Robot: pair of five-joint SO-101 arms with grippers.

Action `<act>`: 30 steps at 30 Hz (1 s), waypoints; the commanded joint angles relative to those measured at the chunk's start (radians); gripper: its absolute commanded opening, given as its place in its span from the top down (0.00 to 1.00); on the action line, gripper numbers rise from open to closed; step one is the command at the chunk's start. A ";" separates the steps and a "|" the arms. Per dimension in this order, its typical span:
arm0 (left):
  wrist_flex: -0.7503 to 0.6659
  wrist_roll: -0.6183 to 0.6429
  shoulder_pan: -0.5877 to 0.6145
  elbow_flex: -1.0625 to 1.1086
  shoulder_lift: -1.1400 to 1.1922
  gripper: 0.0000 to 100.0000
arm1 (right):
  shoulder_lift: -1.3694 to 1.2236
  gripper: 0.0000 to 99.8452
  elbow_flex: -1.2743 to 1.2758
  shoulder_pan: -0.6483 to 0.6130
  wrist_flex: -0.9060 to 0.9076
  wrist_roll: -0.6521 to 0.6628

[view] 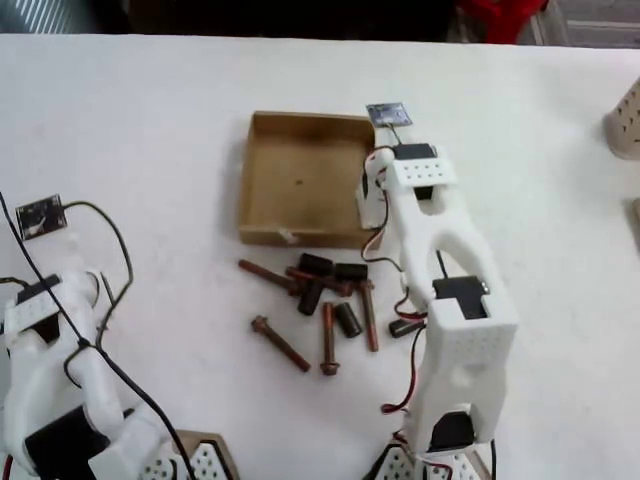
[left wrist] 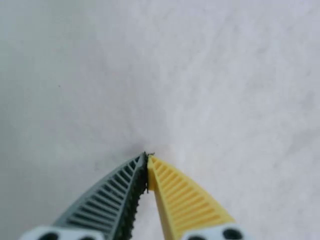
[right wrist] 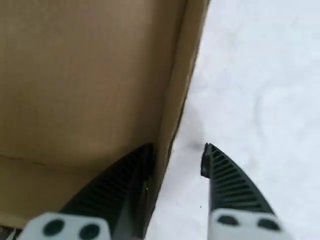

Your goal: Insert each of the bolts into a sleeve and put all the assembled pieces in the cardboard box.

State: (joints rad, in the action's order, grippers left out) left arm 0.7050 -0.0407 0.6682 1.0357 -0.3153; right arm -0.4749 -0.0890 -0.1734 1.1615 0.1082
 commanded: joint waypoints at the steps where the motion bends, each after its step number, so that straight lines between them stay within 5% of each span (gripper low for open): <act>1: 0.008 0.005 -0.015 -0.048 -0.002 0.98 | 0.114 0.82 -0.034 0.015 0.028 0.068; 9: 0.006 0.005 -0.015 -0.048 -0.002 0.98 | 0.282 0.85 0.034 0.019 0.243 0.405; 13: 0.005 0.005 -0.015 -0.048 -0.002 0.98 | 0.398 0.93 0.176 0.019 0.251 0.641; 23: 0.005 0.005 -0.015 -0.048 -0.002 0.98 | 0.831 0.93 0.649 0.042 0.232 1.108; 30: 0.005 0.005 -0.015 -0.048 -0.002 0.98 | 1.067 0.77 0.968 0.039 0.094 1.243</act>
State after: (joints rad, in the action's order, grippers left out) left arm 0.7050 -0.0407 0.6682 1.0357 -0.3153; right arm 0.4994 0.7841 -0.1396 1.3211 1.2942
